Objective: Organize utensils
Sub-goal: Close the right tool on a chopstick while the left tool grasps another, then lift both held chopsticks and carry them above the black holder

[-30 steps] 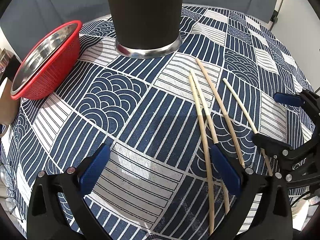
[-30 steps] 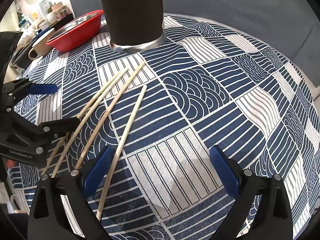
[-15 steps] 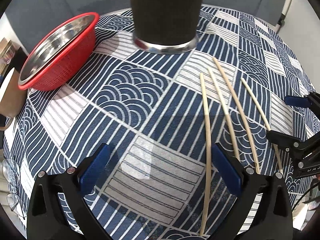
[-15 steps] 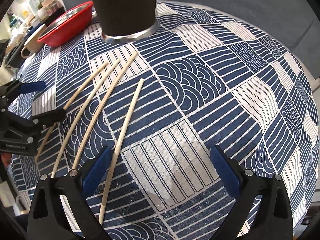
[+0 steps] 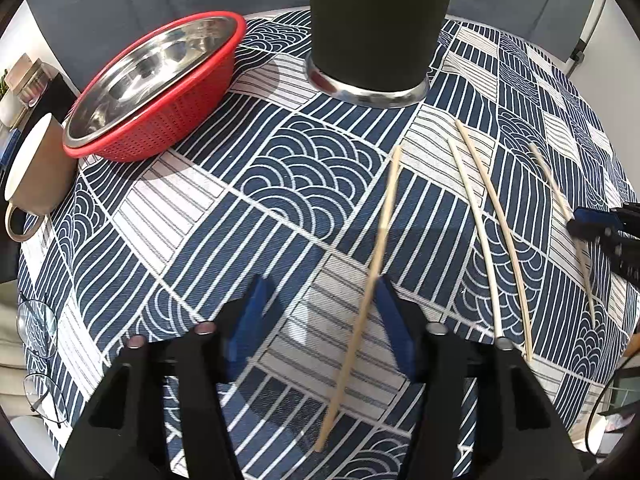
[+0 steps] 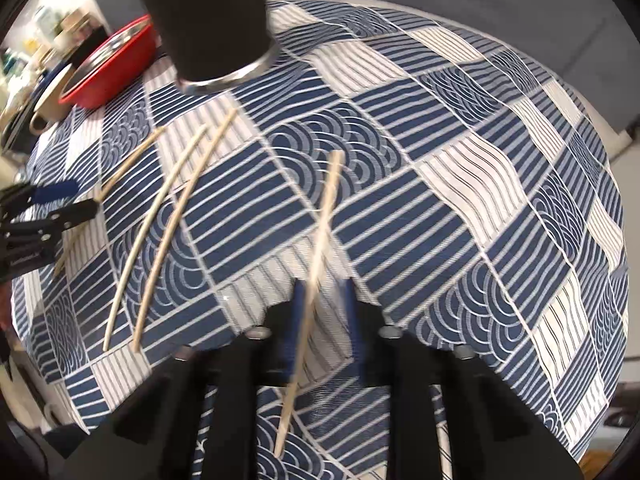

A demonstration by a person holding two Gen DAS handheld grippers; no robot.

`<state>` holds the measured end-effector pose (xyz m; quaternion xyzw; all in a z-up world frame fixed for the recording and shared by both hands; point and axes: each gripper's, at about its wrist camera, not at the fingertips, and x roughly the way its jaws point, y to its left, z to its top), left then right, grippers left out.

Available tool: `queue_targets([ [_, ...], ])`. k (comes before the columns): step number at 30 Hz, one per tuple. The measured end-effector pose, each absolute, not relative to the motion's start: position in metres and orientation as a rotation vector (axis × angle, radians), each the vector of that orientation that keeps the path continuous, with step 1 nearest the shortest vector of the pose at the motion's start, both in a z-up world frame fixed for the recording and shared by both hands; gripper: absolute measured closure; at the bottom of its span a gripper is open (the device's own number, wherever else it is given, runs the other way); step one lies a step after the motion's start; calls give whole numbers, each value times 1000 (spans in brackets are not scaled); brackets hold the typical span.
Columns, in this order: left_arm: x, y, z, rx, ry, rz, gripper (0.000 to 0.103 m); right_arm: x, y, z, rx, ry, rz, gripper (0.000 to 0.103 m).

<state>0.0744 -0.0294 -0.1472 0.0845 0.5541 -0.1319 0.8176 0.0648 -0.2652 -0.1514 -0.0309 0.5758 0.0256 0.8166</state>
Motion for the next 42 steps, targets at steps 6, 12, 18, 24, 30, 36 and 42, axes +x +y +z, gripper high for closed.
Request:
queue_targets([
  [6, 80, -9, -144, 117, 1262, -278, 98, 70, -291, -150, 76, 1290, 54, 98],
  [12, 74, 7, -143, 70, 1293, -272, 99, 69, -325, -146, 197, 1308, 42, 98],
  [18, 67, 25, -133, 15, 1295, -247, 99, 73, -341, -124, 219, 1248, 29, 98],
  [24, 66, 32, -101, -72, 1230, -256, 99, 83, -347, -92, 207, 1175, 41, 98],
  [30, 84, 33, -53, -66, 1118, -245, 98, 101, -351, -50, 188, 1074, 46, 98],
  [36, 118, 30, -1, -97, 1000, -217, 98, 119, -352, -1, 195, 949, 56, 98],
  [42, 146, 21, 47, -81, 901, -211, 98, 138, -342, 47, 152, 836, 67, 98],
])
